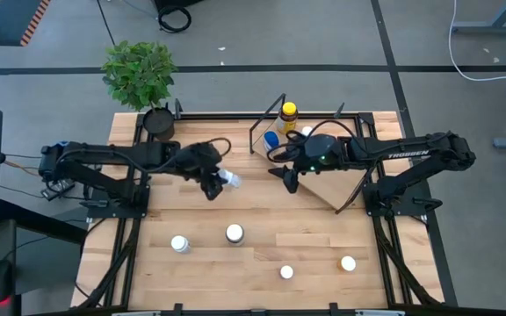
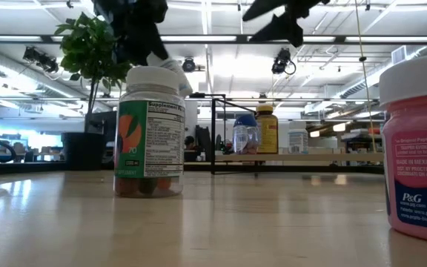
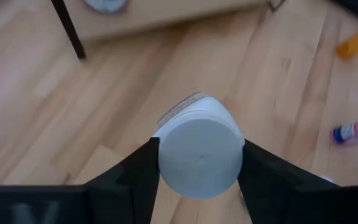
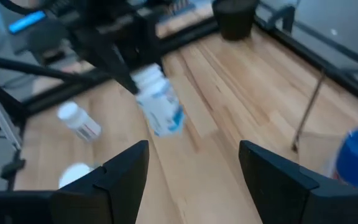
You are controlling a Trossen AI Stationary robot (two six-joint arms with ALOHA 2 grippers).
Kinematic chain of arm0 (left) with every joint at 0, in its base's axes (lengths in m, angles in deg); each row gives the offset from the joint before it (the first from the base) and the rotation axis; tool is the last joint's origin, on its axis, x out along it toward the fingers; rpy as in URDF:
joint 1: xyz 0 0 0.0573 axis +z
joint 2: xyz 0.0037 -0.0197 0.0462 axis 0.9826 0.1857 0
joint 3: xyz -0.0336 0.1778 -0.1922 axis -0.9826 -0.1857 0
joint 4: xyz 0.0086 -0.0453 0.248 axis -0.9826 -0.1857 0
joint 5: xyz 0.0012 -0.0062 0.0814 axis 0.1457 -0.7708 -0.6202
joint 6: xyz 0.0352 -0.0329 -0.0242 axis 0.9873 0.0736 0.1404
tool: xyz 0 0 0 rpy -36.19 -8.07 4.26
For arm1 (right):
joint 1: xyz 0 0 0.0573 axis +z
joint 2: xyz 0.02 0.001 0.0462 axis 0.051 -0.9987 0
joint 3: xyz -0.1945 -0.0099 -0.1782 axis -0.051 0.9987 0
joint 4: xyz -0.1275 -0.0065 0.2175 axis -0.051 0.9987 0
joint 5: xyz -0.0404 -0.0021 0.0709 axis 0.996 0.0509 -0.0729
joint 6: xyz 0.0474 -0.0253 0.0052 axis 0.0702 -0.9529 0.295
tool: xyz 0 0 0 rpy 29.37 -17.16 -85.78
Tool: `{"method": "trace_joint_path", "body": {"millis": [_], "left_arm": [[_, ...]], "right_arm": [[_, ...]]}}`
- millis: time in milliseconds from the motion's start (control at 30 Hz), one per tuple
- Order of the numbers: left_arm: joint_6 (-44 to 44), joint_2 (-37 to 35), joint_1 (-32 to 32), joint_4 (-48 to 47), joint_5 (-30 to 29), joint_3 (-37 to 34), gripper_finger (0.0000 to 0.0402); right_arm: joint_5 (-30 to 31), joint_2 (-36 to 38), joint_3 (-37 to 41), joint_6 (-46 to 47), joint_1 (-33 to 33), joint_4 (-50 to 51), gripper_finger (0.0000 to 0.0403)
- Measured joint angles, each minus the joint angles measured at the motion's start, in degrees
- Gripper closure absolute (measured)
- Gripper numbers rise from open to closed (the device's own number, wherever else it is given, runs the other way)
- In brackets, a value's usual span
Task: Pick and place medicine bottles onto shelf by color
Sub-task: Put the white and blue medicine bottle on the shelf aligned with the other white and blue medicine bottle
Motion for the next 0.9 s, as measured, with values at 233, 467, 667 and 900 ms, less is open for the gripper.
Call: {"method": "trace_joint_path", "body": {"millis": [233, 467, 667, 900], "left_arm": [[-1.6, 0.0, 2.8, 5.4, 1.5, 1.8, 0.0206], [-5.8, -0.1, 4.7, 8.7, 2.0, 2.9, 0.0214], [-9.0, -0.1, 5.0, 9.8, 3.4, 2.9, 0.0203], [-10.7, 1.6, 4.5, 16.1, 3.5, 3.0, 0.0213]], "right_arm": [[-4.7, -1.3, 0.0, -5.9, 0.2, -7.1, 0.0146], [-4.8, -3.6, 0.0, -11.0, 1.3, -8.5, 0.0145], [-3.5, -4.9, -0.1, -11.1, 0.1, -9.6, 0.0117], [-3.7, -6.6, 0.0, -11.6, -0.2, -11.0, 0.0073]]}}
